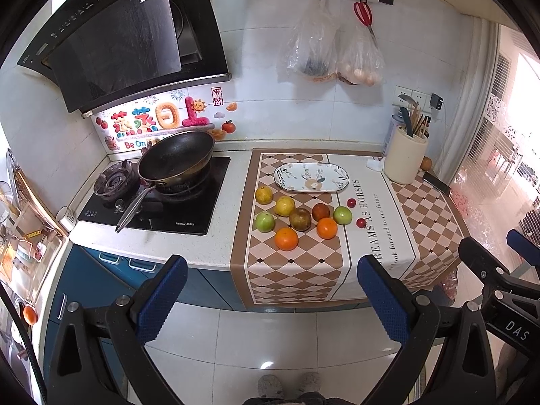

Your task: Organize fruits

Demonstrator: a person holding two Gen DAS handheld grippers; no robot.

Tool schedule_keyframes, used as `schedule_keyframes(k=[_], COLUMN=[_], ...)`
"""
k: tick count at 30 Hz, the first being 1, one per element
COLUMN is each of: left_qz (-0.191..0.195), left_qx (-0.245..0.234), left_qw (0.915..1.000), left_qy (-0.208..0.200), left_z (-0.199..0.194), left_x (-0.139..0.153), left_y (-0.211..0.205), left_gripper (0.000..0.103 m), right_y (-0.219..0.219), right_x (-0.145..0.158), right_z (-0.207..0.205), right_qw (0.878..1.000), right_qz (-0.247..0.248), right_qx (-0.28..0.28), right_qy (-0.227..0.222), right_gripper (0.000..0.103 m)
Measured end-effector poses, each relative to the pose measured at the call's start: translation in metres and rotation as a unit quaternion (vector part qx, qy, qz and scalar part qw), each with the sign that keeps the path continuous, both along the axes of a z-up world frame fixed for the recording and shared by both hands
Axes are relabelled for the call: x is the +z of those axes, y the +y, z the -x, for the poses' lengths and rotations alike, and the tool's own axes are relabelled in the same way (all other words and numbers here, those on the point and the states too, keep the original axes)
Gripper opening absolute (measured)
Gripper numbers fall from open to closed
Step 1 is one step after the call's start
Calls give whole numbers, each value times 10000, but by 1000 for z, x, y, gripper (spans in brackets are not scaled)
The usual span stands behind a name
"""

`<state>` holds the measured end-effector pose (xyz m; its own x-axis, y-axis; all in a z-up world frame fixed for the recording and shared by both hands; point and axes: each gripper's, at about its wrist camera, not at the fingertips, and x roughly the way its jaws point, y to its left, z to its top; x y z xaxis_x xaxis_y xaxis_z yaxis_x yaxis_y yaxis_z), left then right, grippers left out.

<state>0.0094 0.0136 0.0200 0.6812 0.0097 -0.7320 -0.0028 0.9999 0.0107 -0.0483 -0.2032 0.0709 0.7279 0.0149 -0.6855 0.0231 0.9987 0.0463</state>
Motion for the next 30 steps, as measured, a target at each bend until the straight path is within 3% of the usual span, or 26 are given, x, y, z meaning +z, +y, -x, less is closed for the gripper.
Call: schedule_keyframes(k=[8, 9, 30], left_qz=[-1, -9, -23], left_qx=[25, 15, 20], left_qw=[10000, 10000, 10000], left_qy=[3, -8, -17], left_z=[-7, 0, -2], left_x=[12, 1, 3], left_y=[10, 1, 3], left_gripper=[103, 103, 103], right_y=[-1, -1, 2], right_x=[0, 0, 0], right_z=[-2, -2, -6], right_qw=[10000, 10000, 10000], right_qz=[8, 11, 4], right_qx=[13, 16, 33], right_qy=[10, 16, 24], right_gripper=[103, 103, 103])
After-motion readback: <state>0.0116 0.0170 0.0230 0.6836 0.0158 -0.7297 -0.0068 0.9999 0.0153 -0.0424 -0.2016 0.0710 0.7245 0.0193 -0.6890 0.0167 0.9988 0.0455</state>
